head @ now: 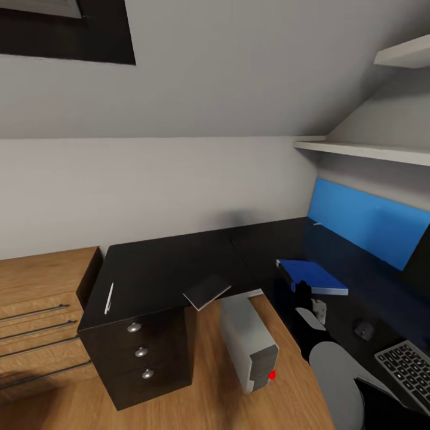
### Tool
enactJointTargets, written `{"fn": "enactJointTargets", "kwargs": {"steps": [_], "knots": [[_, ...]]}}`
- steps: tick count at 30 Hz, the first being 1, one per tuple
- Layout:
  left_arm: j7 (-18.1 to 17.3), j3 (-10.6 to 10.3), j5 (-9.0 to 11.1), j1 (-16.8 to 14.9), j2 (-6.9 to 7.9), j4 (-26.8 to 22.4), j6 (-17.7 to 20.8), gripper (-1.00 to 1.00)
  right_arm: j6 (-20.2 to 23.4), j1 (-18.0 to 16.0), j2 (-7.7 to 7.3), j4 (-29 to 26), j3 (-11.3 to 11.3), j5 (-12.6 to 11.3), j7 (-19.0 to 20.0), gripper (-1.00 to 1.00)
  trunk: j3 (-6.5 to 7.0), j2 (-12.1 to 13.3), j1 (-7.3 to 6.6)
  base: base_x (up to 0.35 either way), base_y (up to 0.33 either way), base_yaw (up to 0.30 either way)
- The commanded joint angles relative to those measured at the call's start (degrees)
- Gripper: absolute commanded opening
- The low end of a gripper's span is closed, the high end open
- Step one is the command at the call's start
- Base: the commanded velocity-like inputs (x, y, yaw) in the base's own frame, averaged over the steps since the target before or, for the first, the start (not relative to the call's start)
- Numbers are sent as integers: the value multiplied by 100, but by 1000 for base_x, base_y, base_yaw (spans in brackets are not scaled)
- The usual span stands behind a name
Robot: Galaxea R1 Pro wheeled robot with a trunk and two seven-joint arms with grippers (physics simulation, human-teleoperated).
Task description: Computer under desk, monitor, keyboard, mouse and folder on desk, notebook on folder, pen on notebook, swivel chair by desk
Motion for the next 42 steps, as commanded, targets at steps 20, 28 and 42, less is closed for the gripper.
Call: {"fn": "enactJointTargets", "kwargs": {"steps": [20, 28, 42], "knots": [[7, -52, 12, -3, -15, -3, -28, 100, -13, -5, -1, -21, -93, -92, 601, -100, -366, -807, 440, 0, 0, -59], [2, -56, 13, -3, -18, -3, -24, 100, 1, -5, -2, -23, -33, -15, 1297, -100, -509, -1128, 616, 0, 0, -3], [-6, -56, 13, -3, -18, -1, -24, 100, 10, -5, -11, 4, -12, 39, 1583, -100, -761, -1690, 923, 0, 0, 0]]}}
